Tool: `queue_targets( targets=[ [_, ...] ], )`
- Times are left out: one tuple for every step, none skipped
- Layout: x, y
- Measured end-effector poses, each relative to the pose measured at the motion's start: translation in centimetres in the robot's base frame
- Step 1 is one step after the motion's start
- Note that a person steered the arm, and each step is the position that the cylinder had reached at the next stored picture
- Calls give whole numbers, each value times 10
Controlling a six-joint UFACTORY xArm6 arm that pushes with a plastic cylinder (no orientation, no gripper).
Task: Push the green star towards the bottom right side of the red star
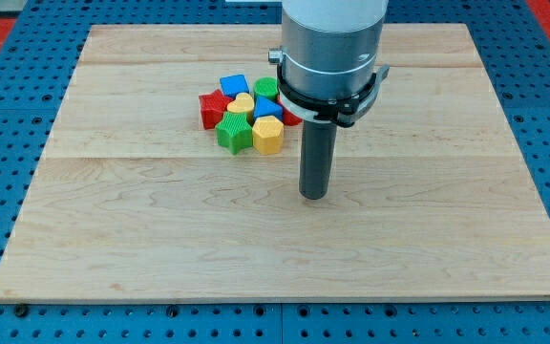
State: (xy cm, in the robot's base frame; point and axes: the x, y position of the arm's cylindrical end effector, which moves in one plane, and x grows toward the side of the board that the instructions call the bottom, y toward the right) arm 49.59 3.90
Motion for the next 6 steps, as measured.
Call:
queue_targets(
  targets=[
    [-10, -58],
    [-22, -87],
    [-66, -76],
    [-101, -116],
    [-127, -109],
    [-127, -137]
  ],
)
